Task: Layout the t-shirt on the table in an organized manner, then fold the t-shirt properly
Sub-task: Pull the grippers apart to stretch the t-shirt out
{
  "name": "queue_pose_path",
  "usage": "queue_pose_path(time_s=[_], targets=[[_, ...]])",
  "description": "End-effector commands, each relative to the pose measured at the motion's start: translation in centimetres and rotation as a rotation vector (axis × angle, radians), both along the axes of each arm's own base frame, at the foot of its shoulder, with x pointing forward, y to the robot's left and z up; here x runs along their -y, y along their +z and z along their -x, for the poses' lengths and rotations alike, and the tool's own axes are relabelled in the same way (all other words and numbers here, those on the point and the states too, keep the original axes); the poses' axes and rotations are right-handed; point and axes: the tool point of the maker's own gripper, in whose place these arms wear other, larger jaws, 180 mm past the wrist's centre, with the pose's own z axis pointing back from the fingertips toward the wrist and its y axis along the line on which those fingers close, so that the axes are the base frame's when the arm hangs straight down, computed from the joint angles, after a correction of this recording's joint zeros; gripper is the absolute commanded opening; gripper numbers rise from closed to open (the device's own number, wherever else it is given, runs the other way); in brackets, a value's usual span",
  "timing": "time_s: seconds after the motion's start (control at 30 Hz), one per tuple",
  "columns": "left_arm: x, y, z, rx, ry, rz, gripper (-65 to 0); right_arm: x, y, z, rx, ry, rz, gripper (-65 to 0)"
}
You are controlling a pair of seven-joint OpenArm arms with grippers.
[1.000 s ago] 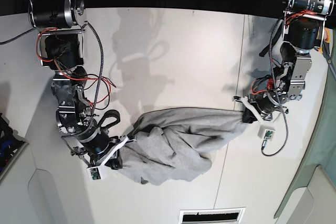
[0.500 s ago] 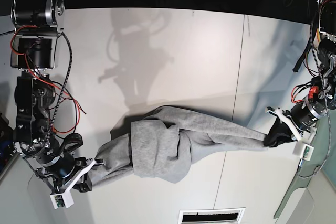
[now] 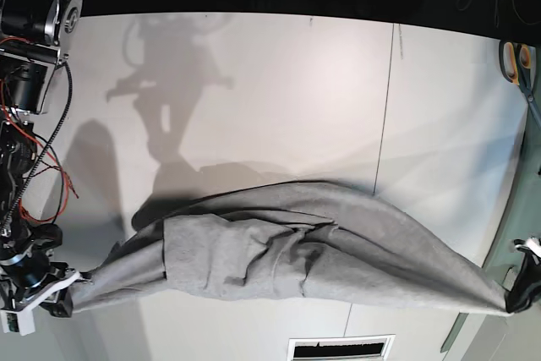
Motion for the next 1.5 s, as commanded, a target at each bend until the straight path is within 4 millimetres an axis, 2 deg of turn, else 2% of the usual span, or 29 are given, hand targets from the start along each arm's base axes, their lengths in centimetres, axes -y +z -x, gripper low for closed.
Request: queue_pose_path(time_s=[0.0,0.1,0.2,0.27,0.37,0.43,0.5,0.53,0.6,0.7,0.83,0.9,1.0,1.13,1.3,1.47], targets=[[-0.1,2.9,0.0,0.072,-0.014,-0.011,-65.0,1.6,3.4,-0.6,0.092,-0.026,0.002,-65.0],[0.9,3.3,0.4,0.067,-0.068,-0.057,-65.0,3.8,3.9,-0.1,0.092,-0.062,0.016,-65.0],[1.9,1.9,1.1,0.005,-0.12,-0.027,-65.0,4.5,2.2,0.7,0.019,-0.073,0.033,-65.0],[2.2,-0.1,1.7,-0.056,-0.128,-0.01,-65.0,4.7,-0.3,1.7,-0.052,-0.084,0.036,-65.0],[2.9,-4.2,3.0,-0.146,-0.13,0.031,-65.0,5.2,-5.9,3.8,-0.175,-0.132,-0.006,-64.0],[3.5,-7.4,3.8,-0.213,-0.125,0.079,-65.0,5.2,-9.7,5.2,-0.244,-0.16,-0.041,-44.4],[4.2,-10.5,4.5,-0.275,-0.116,0.133,-65.0,5.1,-13.4,6.8,-0.306,-0.176,-0.066,-29.9],[4.5,-12.0,4.9,-0.306,-0.107,0.158,-65.0,5.0,-15.2,7.8,-0.347,-0.18,-0.077,-27.6],[4.8,-14.8,5.8,-0.365,-0.085,0.199,-59.7,4.6,-17.9,9.9,-0.417,-0.182,-0.087,-27.7],[4.5,-17.8,6.9,-0.436,-0.052,0.233,-50.0,3.7,-20.2,12.4,-0.472,-0.177,-0.097,-27.7],[4.1,-18.5,7.1,-0.453,-0.039,0.255,-35.6,1.8,-20.2,13.1,-0.436,-0.157,-0.122,-27.7],[4.2,-18.3,6.9,-0.446,-0.044,0.254,-32.5,0.7,-19.4,12.7,-0.395,-0.142,-0.141,-27.7],[4.5,-17.7,6.7,-0.429,-0.054,0.278,-32.4,-0.6,-18.3,11.7,-0.324,-0.133,-0.167,-27.7],[4.9,-17.3,6.6,-0.412,-0.076,0.301,-32.3,-2.5,-17.7,10.6,-0.27,-0.125,-0.212,-27.7],[5.3,-17.5,6.7,-0.414,-0.078,0.31,-32.3,-4.5,-16.9,8.6,-0.209,-0.1,-0.215,-27.7],[5.8,-18.5,7.0,-0.436,-0.074,0.292,-32.4,-6.5,-17.8,5.5,-0.218,-0.049,-0.184,-27.9]])
